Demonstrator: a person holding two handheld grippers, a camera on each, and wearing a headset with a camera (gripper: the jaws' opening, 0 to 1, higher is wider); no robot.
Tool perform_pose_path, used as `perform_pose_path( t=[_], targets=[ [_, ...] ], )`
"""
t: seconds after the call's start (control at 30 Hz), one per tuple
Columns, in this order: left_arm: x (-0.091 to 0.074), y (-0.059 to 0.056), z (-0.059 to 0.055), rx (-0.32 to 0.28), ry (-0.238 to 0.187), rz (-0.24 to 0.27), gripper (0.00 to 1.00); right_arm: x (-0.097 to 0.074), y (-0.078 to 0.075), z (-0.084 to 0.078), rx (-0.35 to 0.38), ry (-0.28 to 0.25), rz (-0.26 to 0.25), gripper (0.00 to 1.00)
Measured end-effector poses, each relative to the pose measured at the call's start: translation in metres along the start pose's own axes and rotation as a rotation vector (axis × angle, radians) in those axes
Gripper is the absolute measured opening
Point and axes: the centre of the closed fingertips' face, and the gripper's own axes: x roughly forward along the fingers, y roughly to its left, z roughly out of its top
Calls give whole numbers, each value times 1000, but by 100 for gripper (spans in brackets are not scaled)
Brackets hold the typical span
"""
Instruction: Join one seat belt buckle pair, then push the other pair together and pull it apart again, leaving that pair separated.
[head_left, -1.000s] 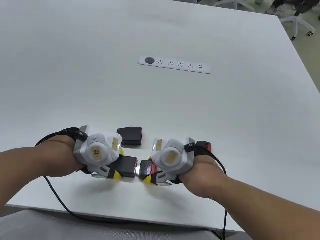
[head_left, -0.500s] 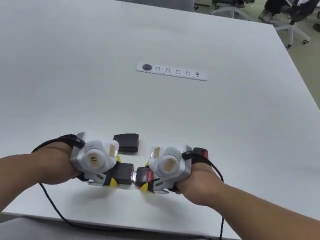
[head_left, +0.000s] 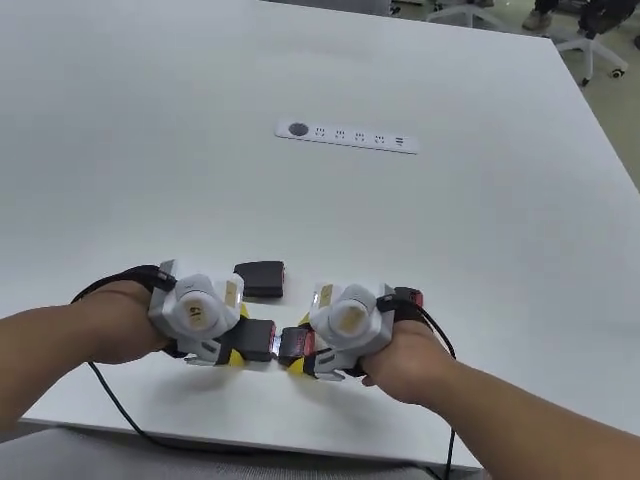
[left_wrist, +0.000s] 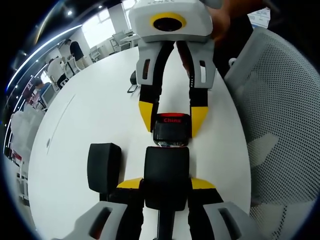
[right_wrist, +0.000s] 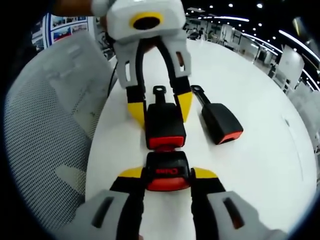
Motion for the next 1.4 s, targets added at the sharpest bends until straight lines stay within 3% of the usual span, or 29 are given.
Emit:
perform_pose_path(
  t=[0.23, 0.3, 0.47, 0.53, 0.67, 0.77, 0.8, 1.0, 1.07, 1.2, 1.37, 1.4],
  targets=[
    [1, 0, 1, -22, 22, 2, 35, 1, -1, -1, -15, 50, -9, 37],
    [1, 0, 0, -41, 36, 13, 36, 1, -1, -3, 45, 63, -21, 37],
    [-1, -2, -1, -13, 60, 26, 37, -1, 1, -2, -25, 73, -24, 37],
    [-4, -1, -2, 5, 75, 37, 44, -4, 1, -2, -51, 72, -23, 37],
    [-15, 1, 4, -30, 48, 55, 47, -14, 2, 5, -49, 37, -38, 35],
    [-25, 2, 11, -24, 21, 61, 46, -24, 0, 13, -55, 13, -53, 35],
    [-29, 4, 17, -3, 4, 71, 47, -26, -2, 15, -62, 2, -64, 36],
    [-43, 23, 27, -8, -23, 106, 49, -43, -15, 23, -14, -41, -91, 36],
    [-47, 32, 31, -26, -40, 122, 49, -46, -16, 27, 62, -94, -75, 38],
    [-50, 48, 33, -50, -54, 140, 49, -56, -25, 18, 45, -77, -91, 37],
    [-45, 62, 31, -42, -45, 148, 49, -72, -44, -3, 34, -41, -144, 33],
    [-42, 64, 28, -22, -28, 147, 49, -74, -46, -7, 38, -40, -144, 33]
  ],
)
